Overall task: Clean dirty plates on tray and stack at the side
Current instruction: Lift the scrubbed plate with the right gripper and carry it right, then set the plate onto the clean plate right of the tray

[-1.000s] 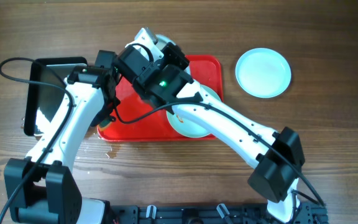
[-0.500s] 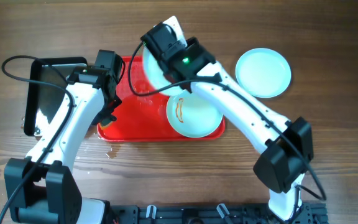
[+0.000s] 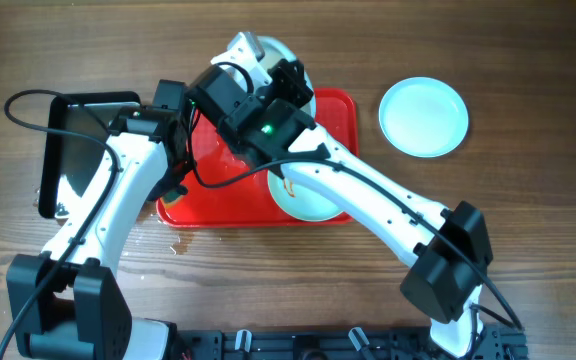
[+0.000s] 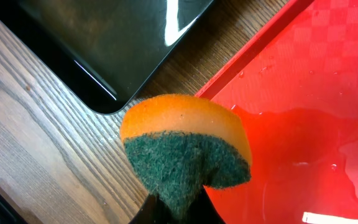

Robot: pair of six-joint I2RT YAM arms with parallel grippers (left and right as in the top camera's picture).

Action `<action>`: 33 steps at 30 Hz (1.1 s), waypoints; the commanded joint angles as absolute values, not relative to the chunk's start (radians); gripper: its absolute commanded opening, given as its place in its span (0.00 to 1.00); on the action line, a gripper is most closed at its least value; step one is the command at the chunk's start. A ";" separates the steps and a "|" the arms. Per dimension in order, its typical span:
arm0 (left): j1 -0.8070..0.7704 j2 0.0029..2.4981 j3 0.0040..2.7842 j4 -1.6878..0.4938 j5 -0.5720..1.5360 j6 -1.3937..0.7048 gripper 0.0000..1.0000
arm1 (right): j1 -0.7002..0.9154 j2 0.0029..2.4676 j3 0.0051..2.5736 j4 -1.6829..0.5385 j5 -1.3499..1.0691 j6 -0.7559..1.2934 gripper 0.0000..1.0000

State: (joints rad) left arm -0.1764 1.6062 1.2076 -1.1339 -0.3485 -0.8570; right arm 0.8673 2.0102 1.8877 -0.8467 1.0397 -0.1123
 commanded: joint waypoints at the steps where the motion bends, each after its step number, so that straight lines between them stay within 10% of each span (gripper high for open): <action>1: -0.172 1.592 1.199 -1.137 -0.347 -0.844 0.04 | 0.781 2.012 1.890 -0.909 0.548 0.076 0.04; 9: -0.172 1.592 1.198 -1.137 -0.347 -0.843 0.04 | 0.472 2.006 1.890 -0.968 -0.161 0.146 0.04; 19: -0.172 1.592 1.198 -1.129 -0.333 -0.844 0.04 | -0.074 2.006 1.823 -1.062 -0.166 0.214 0.04; 28: -0.172 1.592 1.198 -1.125 -0.332 -0.844 0.04 | -0.248 2.006 1.572 -0.881 -0.151 0.213 0.05; 31: -0.172 1.592 1.198 -1.126 -0.332 -0.843 0.04 | -0.248 2.006 1.529 -0.847 -0.150 0.243 0.67; 33: -0.172 1.592 1.198 -1.126 -0.332 -0.840 0.04 | -0.248 2.004 1.532 -0.846 -0.164 0.247 0.79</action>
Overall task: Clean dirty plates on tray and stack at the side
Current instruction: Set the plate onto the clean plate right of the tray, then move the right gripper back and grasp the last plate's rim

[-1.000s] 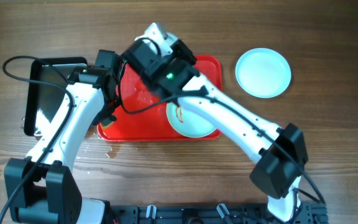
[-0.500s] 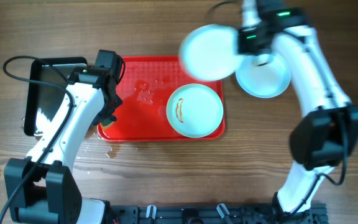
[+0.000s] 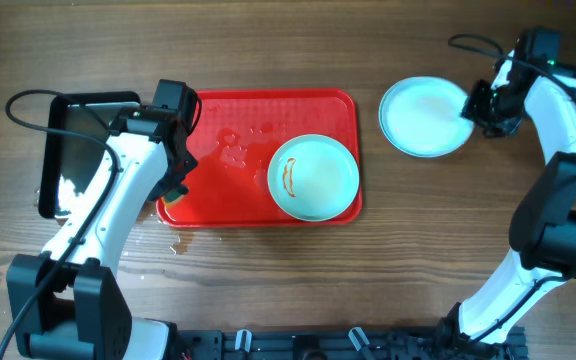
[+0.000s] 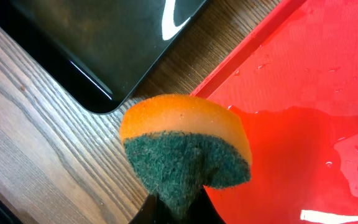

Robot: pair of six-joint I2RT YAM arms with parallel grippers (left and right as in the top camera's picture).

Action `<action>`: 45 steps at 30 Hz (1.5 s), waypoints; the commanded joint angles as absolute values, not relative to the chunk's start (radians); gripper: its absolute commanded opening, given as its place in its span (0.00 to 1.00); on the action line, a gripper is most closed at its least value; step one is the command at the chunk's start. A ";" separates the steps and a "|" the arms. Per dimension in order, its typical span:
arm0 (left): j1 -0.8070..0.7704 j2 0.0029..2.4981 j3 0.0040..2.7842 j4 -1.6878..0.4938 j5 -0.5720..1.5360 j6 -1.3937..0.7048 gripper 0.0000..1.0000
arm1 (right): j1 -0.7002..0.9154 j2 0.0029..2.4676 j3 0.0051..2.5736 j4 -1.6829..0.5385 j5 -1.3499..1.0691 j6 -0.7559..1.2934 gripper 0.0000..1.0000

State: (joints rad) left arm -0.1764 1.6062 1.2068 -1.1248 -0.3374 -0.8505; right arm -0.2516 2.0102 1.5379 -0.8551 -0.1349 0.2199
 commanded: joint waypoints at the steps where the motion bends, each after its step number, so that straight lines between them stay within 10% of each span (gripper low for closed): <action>1: -0.172 1.592 1.198 -1.126 -0.332 -0.840 0.04 | -0.248 2.003 1.537 -0.850 -0.186 0.246 0.81; 9: -0.172 1.592 1.198 -1.102 -0.322 -0.841 0.04 | -0.154 1.910 1.551 -0.886 -0.604 0.234 0.86; 17: -0.172 1.592 1.198 -1.114 -0.303 -0.840 0.04 | 0.183 1.891 1.531 -0.985 -0.221 0.212 0.88; 21: -0.172 1.592 1.198 -1.114 -0.303 -0.839 0.04 | 0.301 1.917 1.488 -0.971 -0.055 0.231 0.57; 32: -0.172 1.592 1.198 -1.110 -0.302 -0.833 0.04 | 0.341 1.944 1.390 -0.942 -0.051 0.288 0.26; 45: -0.172 1.592 1.198 -1.111 -0.302 -0.833 0.04 | 0.341 1.945 1.314 -0.883 -0.117 0.289 0.21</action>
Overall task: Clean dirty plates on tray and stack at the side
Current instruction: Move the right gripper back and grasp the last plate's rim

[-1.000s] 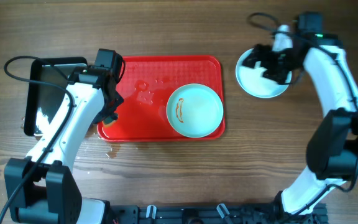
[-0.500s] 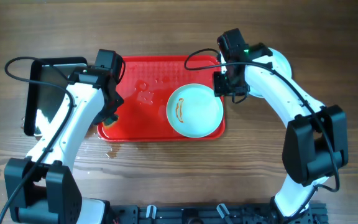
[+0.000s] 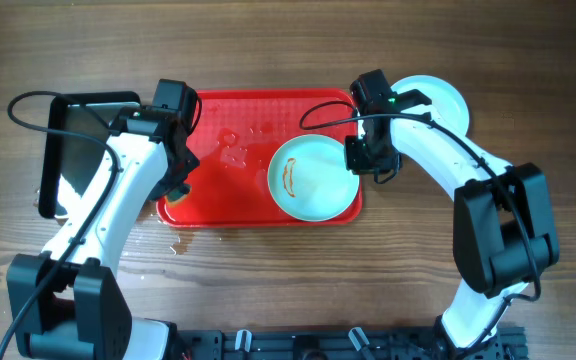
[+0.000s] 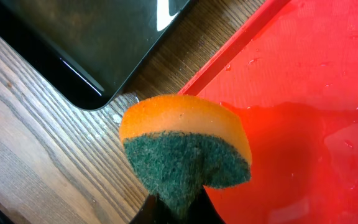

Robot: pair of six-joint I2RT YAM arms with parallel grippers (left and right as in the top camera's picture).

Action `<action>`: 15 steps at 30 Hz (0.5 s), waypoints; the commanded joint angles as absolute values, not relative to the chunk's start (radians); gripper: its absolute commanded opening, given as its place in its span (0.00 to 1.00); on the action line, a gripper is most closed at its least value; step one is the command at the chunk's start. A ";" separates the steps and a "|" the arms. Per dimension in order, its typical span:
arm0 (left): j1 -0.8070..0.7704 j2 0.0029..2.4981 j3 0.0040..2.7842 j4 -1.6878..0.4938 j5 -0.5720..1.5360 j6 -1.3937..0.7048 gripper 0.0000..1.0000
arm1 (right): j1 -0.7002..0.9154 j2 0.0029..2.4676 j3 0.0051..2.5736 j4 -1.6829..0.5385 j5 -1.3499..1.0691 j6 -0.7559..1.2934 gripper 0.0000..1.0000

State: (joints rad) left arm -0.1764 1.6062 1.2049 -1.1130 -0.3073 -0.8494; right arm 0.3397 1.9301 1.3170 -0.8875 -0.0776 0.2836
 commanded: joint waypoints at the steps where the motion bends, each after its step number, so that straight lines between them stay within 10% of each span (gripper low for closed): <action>1: -0.172 1.592 1.198 -1.111 -0.298 -0.833 0.04 | 0.341 1.945 1.314 -0.887 -0.117 0.289 0.20; 15: -0.173 1.592 1.198 -1.102 -0.273 -0.833 0.04 | 0.348 1.972 1.313 -0.902 -0.170 0.289 0.16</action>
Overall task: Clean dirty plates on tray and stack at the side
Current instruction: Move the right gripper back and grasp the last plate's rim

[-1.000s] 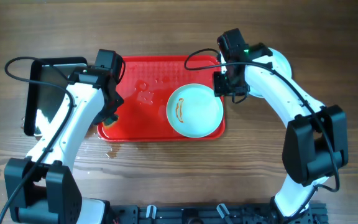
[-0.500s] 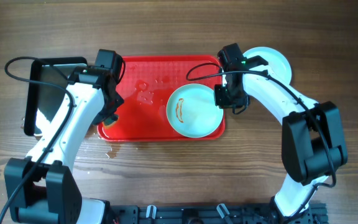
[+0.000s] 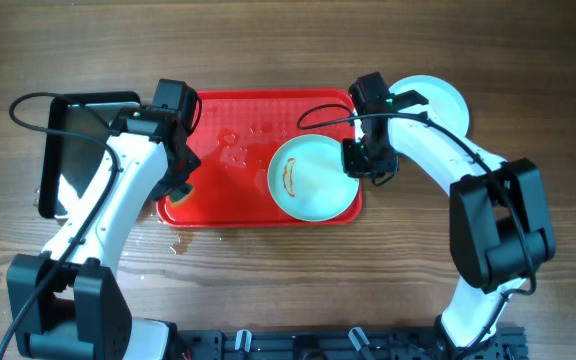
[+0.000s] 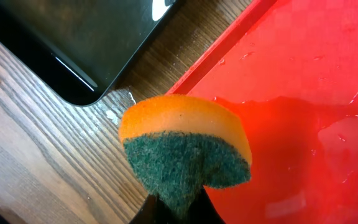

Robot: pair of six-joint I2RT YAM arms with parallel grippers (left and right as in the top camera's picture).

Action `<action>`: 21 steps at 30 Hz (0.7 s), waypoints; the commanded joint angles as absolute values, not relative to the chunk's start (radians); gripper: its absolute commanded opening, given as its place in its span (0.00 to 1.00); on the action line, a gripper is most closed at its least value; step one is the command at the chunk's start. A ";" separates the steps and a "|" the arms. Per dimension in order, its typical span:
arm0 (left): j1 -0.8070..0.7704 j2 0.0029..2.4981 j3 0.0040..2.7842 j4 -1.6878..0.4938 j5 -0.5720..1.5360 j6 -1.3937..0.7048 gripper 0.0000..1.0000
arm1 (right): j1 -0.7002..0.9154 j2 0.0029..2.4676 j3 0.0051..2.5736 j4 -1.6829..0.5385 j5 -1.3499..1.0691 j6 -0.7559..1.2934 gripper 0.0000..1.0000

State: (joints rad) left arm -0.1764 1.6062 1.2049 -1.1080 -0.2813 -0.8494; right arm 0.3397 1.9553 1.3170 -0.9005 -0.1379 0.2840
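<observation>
A pale teal plate [image 3: 313, 178] with an orange-brown smear lies in the right half of the red tray [image 3: 248, 110]. My right gripper [image 3: 364, 160] sits at that plate's right rim; its jaws are too small to read. A clean pale plate [image 3: 440, 105] rests on the table to the right of the tray, partly under my right arm. My left gripper [image 4: 173, 210] is shut on an orange and green sponge [image 4: 185, 146], held over the tray's wet left edge [image 4: 229, 43]. From overhead the left gripper [image 3: 176, 190] shows at the tray's lower left.
A black tray [image 3: 78, 150] lies on the wood to the left of the red tray, its corner [image 4: 73, 50] close to the sponge. Water [image 4: 347, 134] pools on the red tray, and drops [image 3: 178, 245] lie on the table at its front left corner.
My right gripper has shifted slightly left against the dirty plate's right rim. The left gripper with the sponge has moved a little further from the black tray's corner.
First my right arm reached across the tray's back with a pale plate at its gripper. Then it was over by the clean plate on the right. After that it stood at the smeared plate's right rim, where it remains. The left gripper held the sponge throughout.
</observation>
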 commanded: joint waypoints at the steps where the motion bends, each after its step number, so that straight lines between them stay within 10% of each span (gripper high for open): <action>1: -0.173 1.592 1.198 -1.103 -0.273 -0.833 0.04 | 0.352 1.973 1.313 -0.902 -0.170 0.289 0.16; 21: -0.173 1.592 1.198 -1.106 -0.273 -0.814 0.04 | 0.468 1.994 1.313 -0.807 -0.109 0.488 0.11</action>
State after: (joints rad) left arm -0.1764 1.6062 1.2049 -1.1030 -0.2779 -0.8268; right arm 0.4625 1.9621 1.3170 -0.8215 -0.1650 0.3748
